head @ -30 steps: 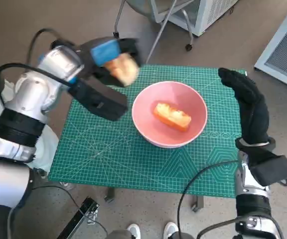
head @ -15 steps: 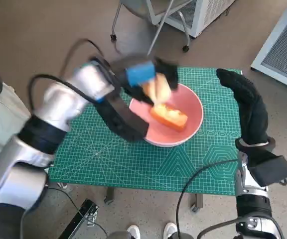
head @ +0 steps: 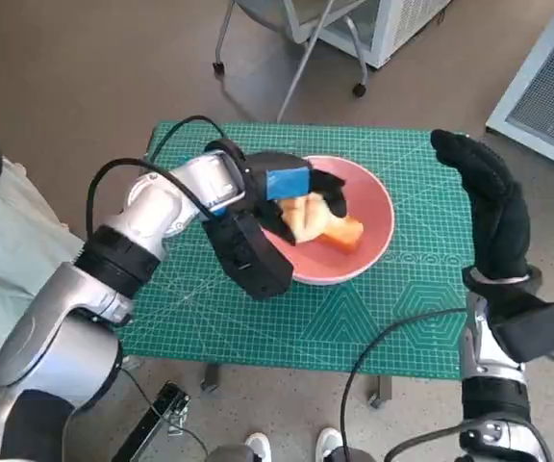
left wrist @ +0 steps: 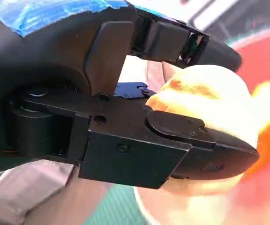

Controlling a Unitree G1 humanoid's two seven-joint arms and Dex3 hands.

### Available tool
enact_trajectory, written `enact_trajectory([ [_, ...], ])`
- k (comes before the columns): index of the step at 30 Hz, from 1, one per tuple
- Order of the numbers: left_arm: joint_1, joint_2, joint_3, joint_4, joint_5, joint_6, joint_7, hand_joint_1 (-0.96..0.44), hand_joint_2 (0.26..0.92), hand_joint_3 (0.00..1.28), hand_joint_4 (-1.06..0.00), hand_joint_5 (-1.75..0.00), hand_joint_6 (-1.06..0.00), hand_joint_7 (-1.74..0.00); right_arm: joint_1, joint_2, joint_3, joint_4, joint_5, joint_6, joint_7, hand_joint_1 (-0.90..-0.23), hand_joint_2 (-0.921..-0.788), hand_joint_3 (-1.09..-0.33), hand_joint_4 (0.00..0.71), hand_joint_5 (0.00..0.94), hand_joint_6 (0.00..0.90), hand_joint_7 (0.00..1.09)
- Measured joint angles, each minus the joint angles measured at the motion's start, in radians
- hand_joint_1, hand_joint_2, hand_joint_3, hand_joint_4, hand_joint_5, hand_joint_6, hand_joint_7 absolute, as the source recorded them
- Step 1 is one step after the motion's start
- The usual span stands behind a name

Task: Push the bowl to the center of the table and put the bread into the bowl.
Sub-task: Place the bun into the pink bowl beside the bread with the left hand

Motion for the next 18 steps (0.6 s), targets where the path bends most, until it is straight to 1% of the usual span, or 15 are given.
enact_trajectory([
  [1, 0.0, -0.001, -0.003, 0.0, 0.001, 0.002, -0.009, 0.17, 0.921, 0.24, -0.19, -0.04, -0.29, -0.02, 0.0, 0.0, -0.001, 0.0, -0.002, -0.001, -0.002, -0.581, -0.921, -0.725, 0.291, 0.062, 0.013, 0.81],
  [2, 0.0, -0.001, -0.005, 0.0, 0.002, 0.003, -0.017, 0.12, 0.921, 0.21, -0.15, -0.02, -0.27, -0.02, 0.0, 0.0, -0.002, 0.0, -0.004, -0.002, -0.004, -0.581, -0.921, -0.725, 0.291, 0.061, 0.014, 0.81],
  [5, 0.002, -0.001, -0.006, -0.003, 0.005, 0.01, -0.03, 0.03, 0.921, 0.15, -0.1, -0.01, -0.24, -0.01, 0.0, -0.002, -0.005, 0.0, -0.011, -0.009, -0.013, -0.582, -0.921, -0.725, 0.293, 0.06, 0.017, 0.81],
  [7, 0.003, 0.0, -0.006, -0.008, 0.005, 0.012, -0.032, 0.0, 0.92, 0.12, -0.08, 0.0, -0.25, -0.01, 0.0, -0.003, -0.009, 0.0, -0.018, -0.013, -0.02, -0.582, -0.921, -0.725, 0.295, 0.06, 0.019, 0.8],
  [10, 0.005, 0.003, -0.001, -0.021, -0.001, 0.013, -0.038, -0.03, 0.919, 0.09, -0.1, -0.01, -0.3, -0.04, 0.0, -0.006, -0.012, 0.001, -0.027, -0.017, -0.027, -0.582, -0.921, -0.725, 0.295, 0.058, 0.022, 0.8],
  [15, 0.013, 0.007, 0.023, -0.038, -0.029, 0.012, -0.041, -0.01, 0.921, 0.07, -0.15, -0.02, -0.37, -0.07, -0.002, -0.007, -0.012, 0.007, -0.029, -0.018, -0.035, -0.583, -0.921, -0.724, 0.297, 0.055, 0.025, 0.8],
  [16, 0.015, 0.01, 0.031, -0.041, -0.039, 0.011, -0.042, 0.04, 0.921, 0.1, -0.16, -0.03, -0.39, -0.07, -0.002, -0.007, -0.011, 0.008, -0.029, -0.018, -0.036, -0.585, -0.921, -0.723, 0.297, 0.055, 0.026, 0.8],
  [17, 0.018, 0.012, 0.039, -0.043, -0.049, 0.01, -0.044, 0.06, 0.921, 0.11, -0.17, -0.03, -0.39, -0.07, -0.002, -0.007, -0.011, 0.01, -0.029, -0.018, -0.036, -0.586, -0.921, -0.723, 0.297, 0.054, 0.026, 0.79],
  [18, 0.021, 0.014, 0.047, -0.045, -0.06, 0.009, -0.045, 0.12, 0.921, 0.16, -0.18, -0.03, -0.41, -0.08, -0.003, -0.007, -0.011, 0.011, -0.029, -0.018, -0.036, -0.587, -0.921, -0.722, 0.298, 0.054, 0.027, 0.79],
])
